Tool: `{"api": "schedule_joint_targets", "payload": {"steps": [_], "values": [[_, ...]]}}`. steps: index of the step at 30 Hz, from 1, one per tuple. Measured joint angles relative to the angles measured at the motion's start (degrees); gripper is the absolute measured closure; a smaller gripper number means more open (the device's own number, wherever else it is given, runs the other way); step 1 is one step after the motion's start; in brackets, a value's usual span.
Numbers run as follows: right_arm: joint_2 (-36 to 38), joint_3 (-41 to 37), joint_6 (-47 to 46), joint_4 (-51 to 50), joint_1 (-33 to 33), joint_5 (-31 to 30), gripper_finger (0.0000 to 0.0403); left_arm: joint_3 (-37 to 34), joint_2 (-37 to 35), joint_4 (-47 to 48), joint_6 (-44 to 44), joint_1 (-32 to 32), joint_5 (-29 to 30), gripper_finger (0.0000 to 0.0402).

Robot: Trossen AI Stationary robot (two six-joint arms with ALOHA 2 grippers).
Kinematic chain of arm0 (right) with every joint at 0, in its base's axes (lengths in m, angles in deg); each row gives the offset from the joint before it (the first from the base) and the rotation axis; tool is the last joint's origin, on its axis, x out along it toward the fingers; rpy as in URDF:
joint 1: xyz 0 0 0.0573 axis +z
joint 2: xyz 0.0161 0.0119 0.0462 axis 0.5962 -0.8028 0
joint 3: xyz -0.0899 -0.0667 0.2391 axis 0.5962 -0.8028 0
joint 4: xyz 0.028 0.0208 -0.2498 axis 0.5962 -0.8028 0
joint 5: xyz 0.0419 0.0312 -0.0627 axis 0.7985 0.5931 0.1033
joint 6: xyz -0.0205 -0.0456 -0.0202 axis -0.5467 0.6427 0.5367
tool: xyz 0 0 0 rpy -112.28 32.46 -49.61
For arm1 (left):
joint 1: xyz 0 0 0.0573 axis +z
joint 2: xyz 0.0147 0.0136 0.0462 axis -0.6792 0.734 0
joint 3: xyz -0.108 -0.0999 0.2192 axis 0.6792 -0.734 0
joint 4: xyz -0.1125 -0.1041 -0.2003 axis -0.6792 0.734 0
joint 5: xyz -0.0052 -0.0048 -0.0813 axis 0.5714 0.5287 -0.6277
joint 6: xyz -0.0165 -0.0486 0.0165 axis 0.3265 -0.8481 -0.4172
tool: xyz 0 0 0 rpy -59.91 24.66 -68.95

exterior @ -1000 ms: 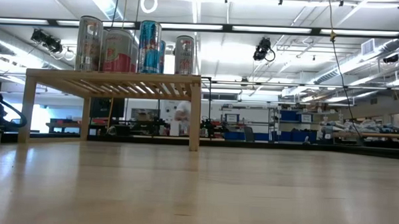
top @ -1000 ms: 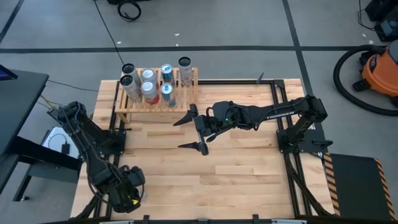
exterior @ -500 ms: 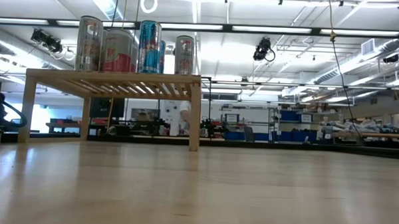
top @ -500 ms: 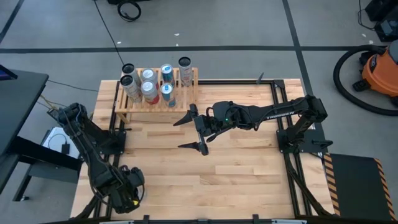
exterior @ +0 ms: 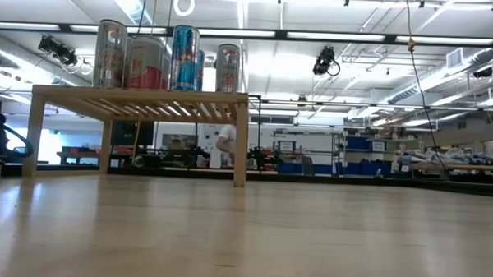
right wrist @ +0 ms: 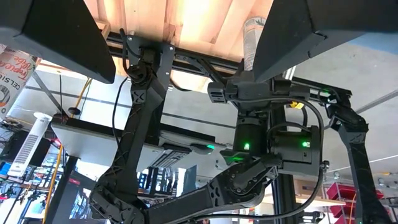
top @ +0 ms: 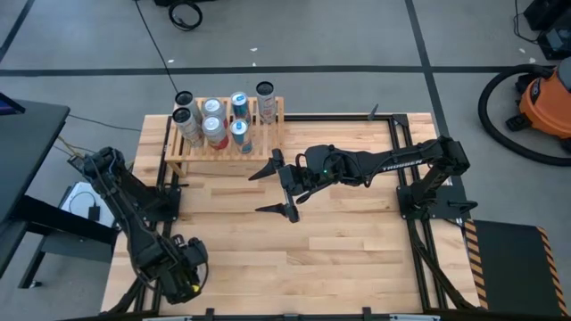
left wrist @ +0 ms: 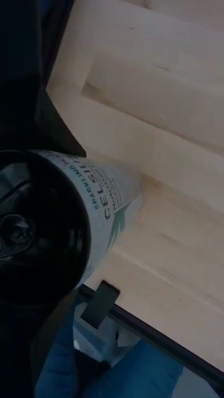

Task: Place canned beverage on shelf
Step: Put the white pink soda can on the shelf aligned with the other white pink soda can

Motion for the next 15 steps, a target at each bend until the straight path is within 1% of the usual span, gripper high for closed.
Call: {"api": "schedule_joint_targets", "payload": {"steps": [4, 8, 10, 12, 15], "values": [[0.0, 0.0, 0.0, 0.0, 0.01, 0.01, 0.0012, 0.0, 0.0, 0.0, 0.62, -0.02, 0.06, 0.0137], [0.0, 0.0, -0.01, 0.0, 0.01, 0.01, 0.0012, 0.0, 0.02, 0.45, 2.71, -0.19, 0.06, 0.0102], [0.0, 0.0, 0.0, 0.0, 0.0, 0.01, 0.0012, 0.0, 0.03, 1.81, 2.72, -0.09, -0.09, 0.0095], [0.0, 0.0, 0.01, 0.0, 0.0, 0.01, 0.0012, -0.01, 0.04, 3.19, 2.01, 0.27, -0.13, 0.0097], [0.0, 0.0, 0.0, 0.0, 0.01, 0.01, 0.0012, -0.11, 0.07, 3.14, 2.0, 0.55, 0.21, 0.0117]]}}
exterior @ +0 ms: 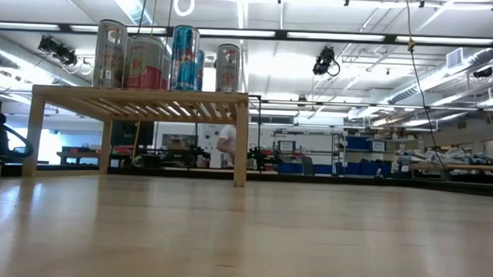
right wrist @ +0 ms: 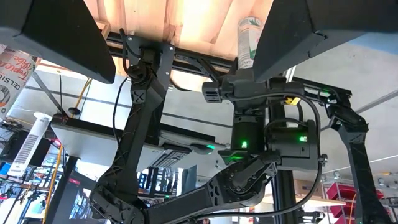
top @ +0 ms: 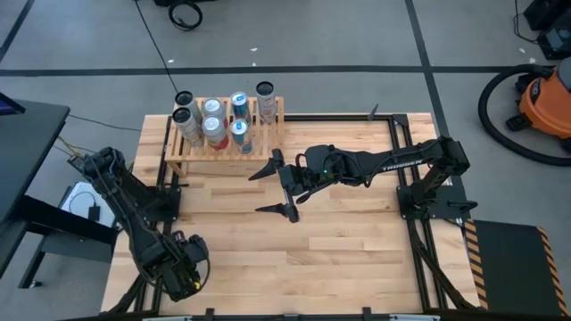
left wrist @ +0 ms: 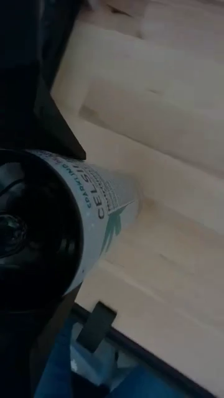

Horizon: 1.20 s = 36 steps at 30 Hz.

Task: Place canned beverage on shelf
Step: Put the white pink soda can on the shelf aligned with the other white pink soda can

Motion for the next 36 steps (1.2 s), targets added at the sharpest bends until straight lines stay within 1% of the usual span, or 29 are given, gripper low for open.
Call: {"api": "schedule_joint_targets", "payload": {"steps": [4, 9, 13, 21, 24, 29, 33, 36], "values": [[0.0, 0.0, 0.0, 0.0, 0.0, 0.0, 0.0012, 0.01, -0.02, -1.36, 1.82, -0.02, 0.09, 0.0145], [0.0, 0.0, 0.02, 0.0, -0.01, 0.0, 0.0012, 0.02, 0.0, -2.4, 2.42, -0.02, -0.07, 0.0144], [0.0, 0.0, 0.0, 0.0, -0.02, 0.0, 0.0012, 0.02, 0.0, -2.38, 4.08, -0.02, -0.34, 0.0135], [0.0, 0.0, 0.0, 0.02, -0.01, -0.01, 0.0012, 0.07, -0.09, -2.45, 4.7, 1.21, -0.74, 0.0139], [0.0, 0.0, 0.0, 0.25, 0.0, -0.01, 0.0012, 0.65, -0.09, -2.18, 6.04, 1.96, -0.73, 0.0139], [0.02, 0.02, -1.04, 4.05, -0.02, 0.0, 0.0012, 2.46, -0.11, -1.61, 8.96, 3.67, -0.4, 0.014], [0.04, 0.06, -1.5, 6.64, 0.0, -0.26, 0.0012, 3.66, -0.13, -1.44, 12.5, 5.31, 0.84, 0.014], [0.07, 0.07, -1.88, 5.46, -0.02, -1.41, 0.0012, 4.23, -0.13, -0.71, 14.99, 7.01, 2.55, 0.014]]}}
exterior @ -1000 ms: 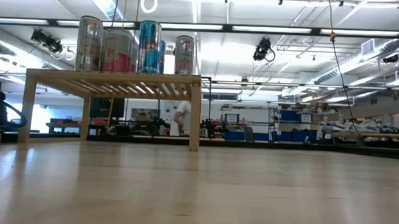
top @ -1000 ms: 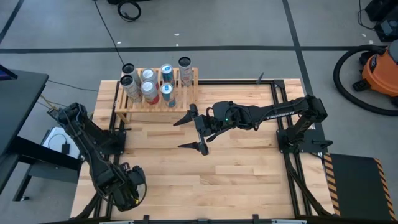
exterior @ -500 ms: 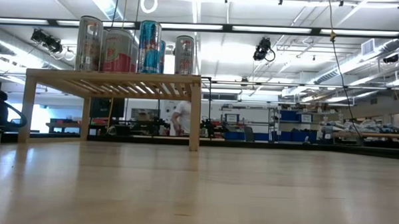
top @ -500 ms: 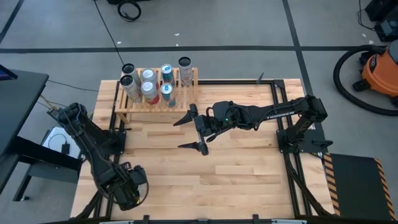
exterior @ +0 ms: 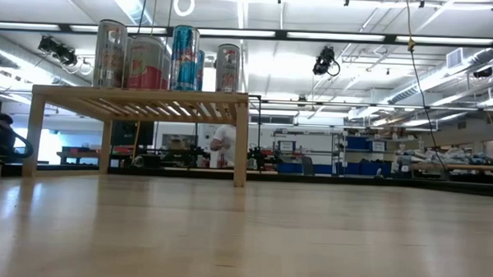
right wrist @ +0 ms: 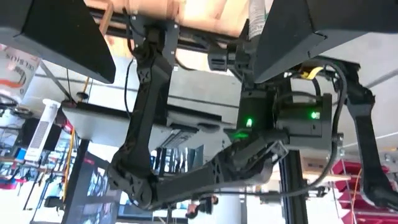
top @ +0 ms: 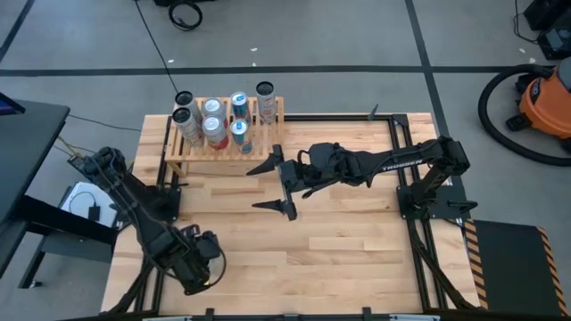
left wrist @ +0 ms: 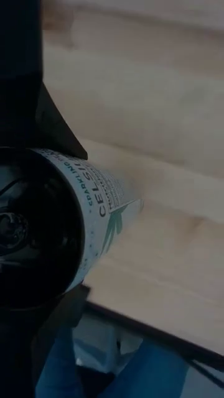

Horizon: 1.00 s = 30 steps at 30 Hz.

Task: Place canned beverage on shelf
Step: Put the white pink soda can on the shelf aligned with the other white pink soda can

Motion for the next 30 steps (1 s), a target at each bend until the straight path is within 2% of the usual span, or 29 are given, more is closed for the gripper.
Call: {"api": "schedule_joint_targets", "payload": {"steps": [4, 9, 16, 21, 30], "values": [[0.0, -0.02, 0.22, -0.04, -0.37, 0.01, 0.0012, 0.46, -0.05, 0.54, 3.75, 1.66, 3.78, 0.014], [0.0, 0.0, -2.15, 2.74, -0.8, 0.51, 0.0012, 0.49, -0.07, 2.9, 5.99, 3.64, 3.79, 0.014], [-1.02, -0.03, -4.39, -8.56, 0.31, 6.62, 0.0012, 0.49, -1.16, 3.42, 8.39, 6.86, 3.6, 0.014], [-4.29, -0.04, -3.93, -10.28, 2.19, 10.71, 0.0012, 0.51, -2.34, 3.32, 11.11, 9.65, 3.84, 0.014], [-12.24, -0.07, -1.67, -7.53, 2.54, 10.06, 0.0012, 5.35, -2.36, 3.24, 18.07, 13.57, 4.37, 0.014]]}}
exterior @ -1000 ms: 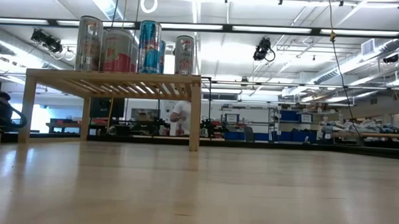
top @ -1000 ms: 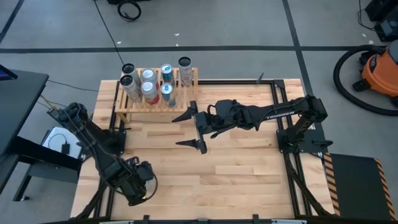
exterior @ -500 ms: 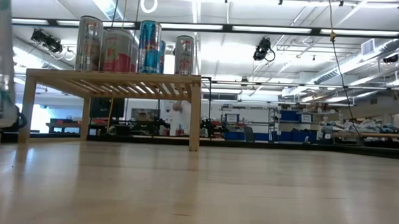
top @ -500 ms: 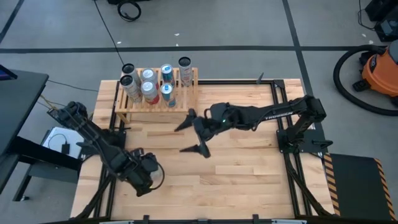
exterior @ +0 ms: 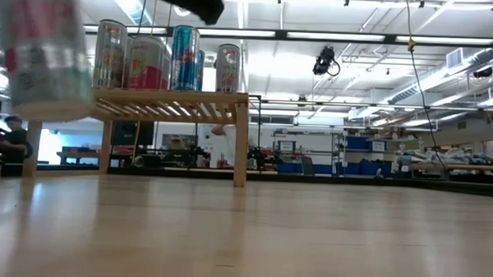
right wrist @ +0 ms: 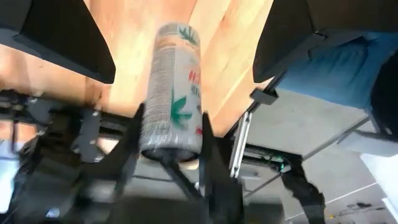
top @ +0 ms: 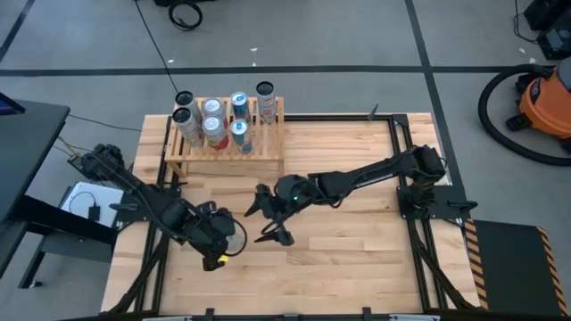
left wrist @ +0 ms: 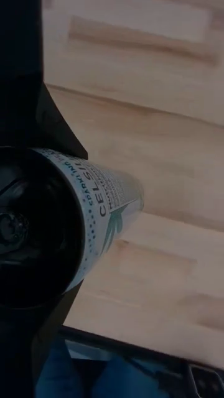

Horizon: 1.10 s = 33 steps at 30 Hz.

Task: Place canned beverage on shelf
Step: Put the white pink soda can on the shelf aligned with the other white pink soda can

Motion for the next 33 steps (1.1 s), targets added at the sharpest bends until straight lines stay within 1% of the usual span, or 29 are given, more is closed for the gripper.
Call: {"api": "schedule_joint_targets", "payload": {"steps": [4, 10, 15, 19, 24, 28, 33], "values": [[-3.04, 0.0, 0.05, 4.02, -0.53, 2.19, 0.0012, 2.75, 0.0, -0.23, 3.53, 0.85, 1.19, 0.014], [-6.5, 0.0, 0.06, 8.42, -0.72, 2.39, 0.0012, 4.9, 0.02, -0.62, 8.0, 2.92, 2.32, 0.0136], [-6.73, 0.0, 0.28, 10.95, -0.92, 3.0, 0.0012, 5.24, 0.02, -3.35, 13.4, 4.42, 2.72, 0.0135], [-6.69, 0.04, -0.68, 14.98, -1.12, 3.8, 0.0012, 5.24, 0.02, -6.63, 17.86, 5.7, 2.52, 0.0135], [-6.67, 0.0, -0.91, 14.05, -1.09, 4.07, 0.0014, 5.24, 0.02, -8.88, 21.04, 6.95, 2.72, 0.0134], [-6.67, 0.0, -0.93, 12.7, -1.09, 4.43, 0.0029, 5.24, 0.02, -8.96, 21.8, 7.37, 2.57, 0.0134], [-6.67, 0.0, -0.94, 10.87, -1.12, 5.04, 0.0068, 5.24, 0.02, -8.95, 21.79, 7.37, 2.57, 0.0134]]}}
